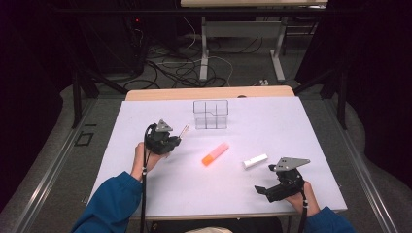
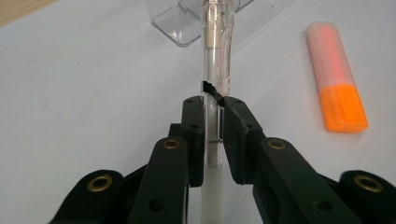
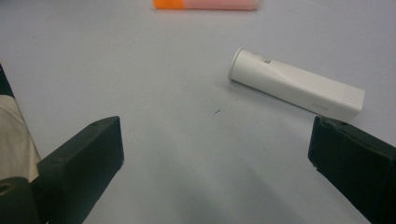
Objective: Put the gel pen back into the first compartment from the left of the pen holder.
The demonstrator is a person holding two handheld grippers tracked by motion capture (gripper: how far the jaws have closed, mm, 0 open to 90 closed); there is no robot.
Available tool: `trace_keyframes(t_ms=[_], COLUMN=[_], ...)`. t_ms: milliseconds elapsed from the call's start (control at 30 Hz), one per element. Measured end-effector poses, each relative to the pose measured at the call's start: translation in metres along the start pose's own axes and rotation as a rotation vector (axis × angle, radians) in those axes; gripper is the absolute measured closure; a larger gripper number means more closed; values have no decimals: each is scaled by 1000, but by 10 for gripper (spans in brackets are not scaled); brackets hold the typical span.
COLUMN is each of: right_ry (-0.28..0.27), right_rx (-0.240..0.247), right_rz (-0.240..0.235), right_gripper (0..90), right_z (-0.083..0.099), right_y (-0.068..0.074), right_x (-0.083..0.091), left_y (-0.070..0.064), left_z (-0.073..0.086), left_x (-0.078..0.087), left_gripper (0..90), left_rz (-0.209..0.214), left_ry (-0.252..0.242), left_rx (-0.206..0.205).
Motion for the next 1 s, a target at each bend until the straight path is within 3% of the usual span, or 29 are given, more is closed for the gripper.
trace_keyframes(t_ms=[400, 433, 567, 1000], right_ry=[-4, -6, -4, -5], right_rx=[1, 3, -1, 1], right_rz=[1, 2, 0, 2], right_gripper=[30, 30, 30, 31], right_z=[0, 0, 0, 0], right_y=[0, 0, 0, 0], right_x=[0, 0, 0, 0], left_y=[3, 4, 5, 6], left_z=[-5, -5, -8, -17], left_x=[1, 2, 1, -2], left_gripper=[792, 792, 792, 792], left_rz=[-64, -52, -86, -93], left_ry=[-60, -55, -96, -142], left_rx=[1, -6, 0, -5])
Point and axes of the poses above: each handheld gripper's, and its own axes: x roughly backward along the jaws, z roughly out of its underside, y roughly to its left, the point moved 4 cm from there along -x, roughly forward along the jaws, and after that the axes turned 15 degrees about -x, right-handed, at the moved point
